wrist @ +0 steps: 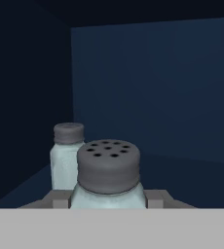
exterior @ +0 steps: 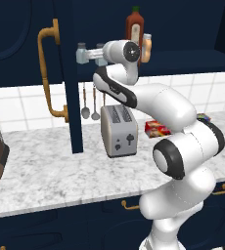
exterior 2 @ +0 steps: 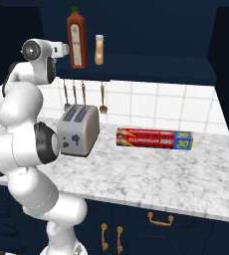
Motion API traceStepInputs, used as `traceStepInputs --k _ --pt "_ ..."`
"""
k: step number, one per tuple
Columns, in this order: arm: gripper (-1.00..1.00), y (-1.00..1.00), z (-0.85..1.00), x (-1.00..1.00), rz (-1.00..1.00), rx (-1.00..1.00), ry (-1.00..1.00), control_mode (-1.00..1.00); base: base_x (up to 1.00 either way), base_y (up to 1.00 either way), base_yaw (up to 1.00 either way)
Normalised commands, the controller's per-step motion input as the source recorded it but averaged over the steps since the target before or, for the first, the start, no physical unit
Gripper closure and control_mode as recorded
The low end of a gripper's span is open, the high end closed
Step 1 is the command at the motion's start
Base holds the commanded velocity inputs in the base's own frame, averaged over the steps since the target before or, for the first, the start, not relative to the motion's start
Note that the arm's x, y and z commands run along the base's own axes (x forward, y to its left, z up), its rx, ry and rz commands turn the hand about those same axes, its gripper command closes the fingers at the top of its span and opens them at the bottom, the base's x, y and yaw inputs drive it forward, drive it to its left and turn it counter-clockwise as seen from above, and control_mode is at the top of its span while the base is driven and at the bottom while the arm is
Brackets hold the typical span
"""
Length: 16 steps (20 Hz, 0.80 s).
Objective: Put the shaker and condiment bottle from the counter next to their counterparts in the cabinet.
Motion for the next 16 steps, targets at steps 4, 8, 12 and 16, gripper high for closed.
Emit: traceStepInputs --k 4,8,12,16 --pt "1.0 0.01 0.0 0.27 0.0 0.0 0.01 -1.0 0.0 0.0 0.0" --pt "1.0 0.01 -0.03 0.19 0.0 0.0 0.02 -1.0 0.0 0.0 0.0" --pt "-1.0 0.01 -0.09 0.05 0.0 0.0 0.04 -1.0 0.0 0.0 0.0" --pt "-1.0 0.0 -0.08 0.0 0.0 0.02 0.03 -1.0 0.0 0.0 0.0"
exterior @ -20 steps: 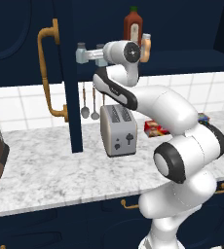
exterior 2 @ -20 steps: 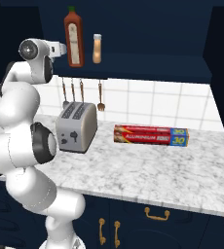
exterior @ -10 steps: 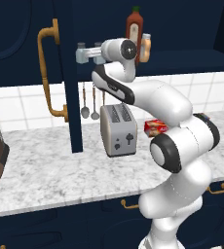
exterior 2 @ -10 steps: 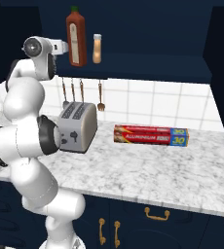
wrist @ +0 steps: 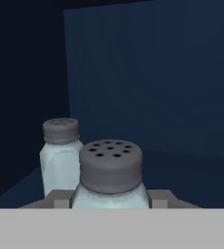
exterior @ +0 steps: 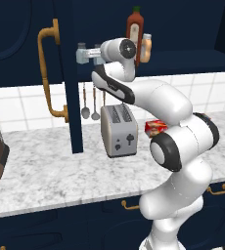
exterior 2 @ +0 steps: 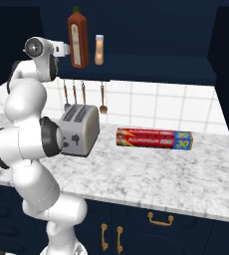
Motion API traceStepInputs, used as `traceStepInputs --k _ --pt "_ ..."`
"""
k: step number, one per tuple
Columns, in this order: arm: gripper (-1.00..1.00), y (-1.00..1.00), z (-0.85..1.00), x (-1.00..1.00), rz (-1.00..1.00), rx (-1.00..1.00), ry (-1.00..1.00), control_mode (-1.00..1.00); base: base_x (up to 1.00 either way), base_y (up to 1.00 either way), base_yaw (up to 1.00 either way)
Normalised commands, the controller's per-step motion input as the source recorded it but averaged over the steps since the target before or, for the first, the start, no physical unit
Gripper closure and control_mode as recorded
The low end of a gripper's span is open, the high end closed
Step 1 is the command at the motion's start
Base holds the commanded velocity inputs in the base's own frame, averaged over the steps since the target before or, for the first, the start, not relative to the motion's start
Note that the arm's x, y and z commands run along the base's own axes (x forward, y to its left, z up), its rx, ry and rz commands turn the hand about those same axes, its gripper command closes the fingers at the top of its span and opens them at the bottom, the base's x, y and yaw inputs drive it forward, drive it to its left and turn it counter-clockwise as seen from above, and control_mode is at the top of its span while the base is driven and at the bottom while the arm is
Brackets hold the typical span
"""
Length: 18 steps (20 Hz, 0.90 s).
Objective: Put the shaker and condiment bottle from the counter next to their counterparts in the cabinet.
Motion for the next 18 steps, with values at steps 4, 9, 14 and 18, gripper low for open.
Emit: traceStepInputs --k 4,9,14,18 --pt "-1.0 0.0 0.0 0.0 0.0 0.06 0.01 -1.0 0.0 0.0 0.0" --pt "-1.0 0.0 0.0 0.0 0.0 0.05 0.0 -1.0 0.0 0.0 0.0" --pt "-1.0 0.02 0.0 0.0 0.0 0.03 0.0 -1.0 0.0 0.0 0.0" --pt "-1.0 0.1 0.0 0.0 0.01 0.02 0.0 -1.0 0.0 0.0 0.0"
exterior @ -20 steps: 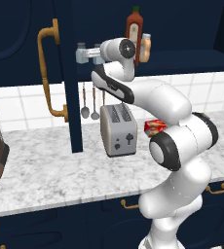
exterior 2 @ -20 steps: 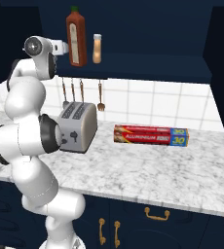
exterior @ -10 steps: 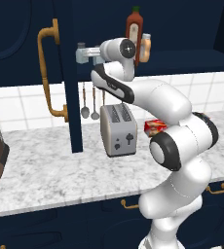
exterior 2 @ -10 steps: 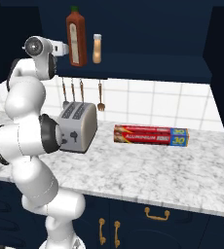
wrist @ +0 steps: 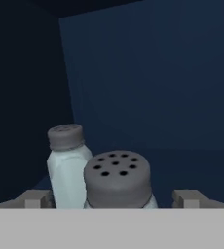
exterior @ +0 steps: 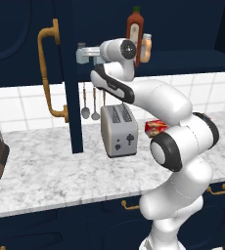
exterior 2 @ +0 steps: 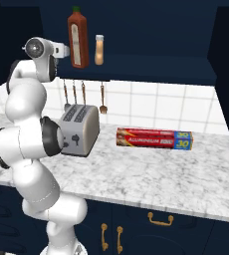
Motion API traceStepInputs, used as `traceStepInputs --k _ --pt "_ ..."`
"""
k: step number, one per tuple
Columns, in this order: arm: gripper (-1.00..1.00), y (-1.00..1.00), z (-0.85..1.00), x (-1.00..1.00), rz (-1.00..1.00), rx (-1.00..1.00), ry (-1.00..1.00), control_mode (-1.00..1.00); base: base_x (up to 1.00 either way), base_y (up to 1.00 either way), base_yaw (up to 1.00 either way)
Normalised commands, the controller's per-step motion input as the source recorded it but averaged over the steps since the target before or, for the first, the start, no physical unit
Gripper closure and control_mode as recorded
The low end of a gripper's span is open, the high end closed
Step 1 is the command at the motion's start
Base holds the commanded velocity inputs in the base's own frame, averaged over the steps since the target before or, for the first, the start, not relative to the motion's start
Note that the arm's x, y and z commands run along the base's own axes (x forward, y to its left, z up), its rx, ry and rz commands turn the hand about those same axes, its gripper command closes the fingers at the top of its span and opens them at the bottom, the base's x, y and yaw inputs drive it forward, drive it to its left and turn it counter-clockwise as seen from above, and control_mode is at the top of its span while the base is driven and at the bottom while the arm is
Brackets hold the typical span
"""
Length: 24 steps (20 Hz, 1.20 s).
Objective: Put the shaker and condiment bottle from the counter next to their counterparts in the cabinet.
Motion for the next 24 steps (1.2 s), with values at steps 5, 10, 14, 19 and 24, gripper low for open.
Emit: traceStepInputs --k 5,10,14,19,24 --pt "-1.0 0.11 0.0 0.0 0.01 0.0 0.0 -1.0 0.0 0.0 0.0" --pt "-1.0 0.01 0.0 -0.05 0.0 0.0 0.0 -1.0 0.0 0.0 0.0" --pt "-1.0 0.03 0.0 -0.13 0.0 0.0 0.0 -1.0 0.0 0.0 0.0" --pt "-1.0 0.08 0.0 -0.26 0.0 0.0 0.0 -1.0 0.0 0.0 0.0" --pt "-1.0 0.07 0.0 -0.3 0.0 0.0 -0.01 -1.0 0.0 0.0 0.0"
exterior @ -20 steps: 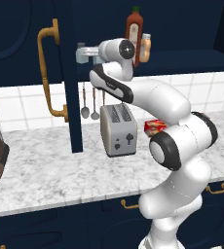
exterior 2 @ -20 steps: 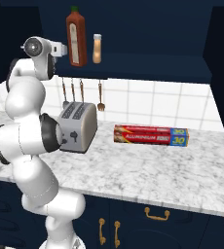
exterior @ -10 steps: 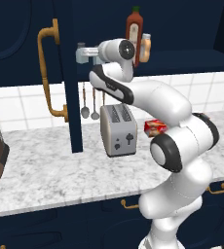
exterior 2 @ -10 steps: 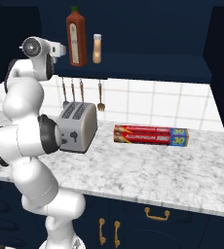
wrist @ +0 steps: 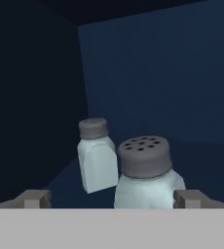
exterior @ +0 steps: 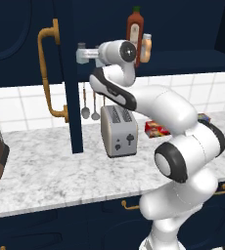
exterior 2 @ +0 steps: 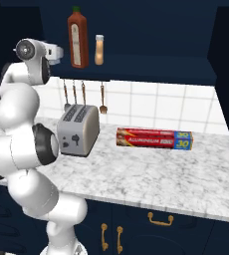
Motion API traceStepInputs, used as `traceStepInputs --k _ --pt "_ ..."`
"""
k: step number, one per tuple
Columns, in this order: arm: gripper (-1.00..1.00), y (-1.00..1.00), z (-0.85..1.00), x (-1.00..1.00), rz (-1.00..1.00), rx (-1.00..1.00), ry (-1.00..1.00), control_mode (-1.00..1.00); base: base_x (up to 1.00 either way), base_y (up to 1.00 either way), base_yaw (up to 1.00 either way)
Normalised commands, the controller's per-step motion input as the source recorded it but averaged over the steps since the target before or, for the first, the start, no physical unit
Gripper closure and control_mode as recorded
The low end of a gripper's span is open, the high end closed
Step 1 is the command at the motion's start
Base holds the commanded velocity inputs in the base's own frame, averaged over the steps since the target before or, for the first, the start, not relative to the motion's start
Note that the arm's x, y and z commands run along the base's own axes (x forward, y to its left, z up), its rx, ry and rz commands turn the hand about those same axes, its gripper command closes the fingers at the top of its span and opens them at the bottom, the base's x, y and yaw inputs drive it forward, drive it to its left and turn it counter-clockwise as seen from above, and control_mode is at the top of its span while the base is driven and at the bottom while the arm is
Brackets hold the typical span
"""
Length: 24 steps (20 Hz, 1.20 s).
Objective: Put the shaker and condiment bottle from the counter next to their counterparts in the cabinet.
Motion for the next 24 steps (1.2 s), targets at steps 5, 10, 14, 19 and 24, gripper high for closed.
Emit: traceStepInputs --k 5,10,14,19,24 --pt "-1.0 0.0 0.0 -0.3 -0.03 0.0 -0.04 -1.0 0.0 0.0 0.0" --pt "-1.0 0.0 0.0 -0.56 -0.08 0.0 -0.09 -1.0 0.0 0.0 0.0" --pt "-1.0 0.0 0.02 -0.92 -0.13 0.0 -0.15 -1.0 0.0 0.0 0.0" --pt "-1.0 -0.12 0.13 -1.0 -0.09 0.02 -0.12 -1.0 0.0 0.0 0.0" --pt "-1.0 -0.22 0.14 -1.0 -0.16 0.09 -0.09 -1.0 0.0 0.0 0.0"
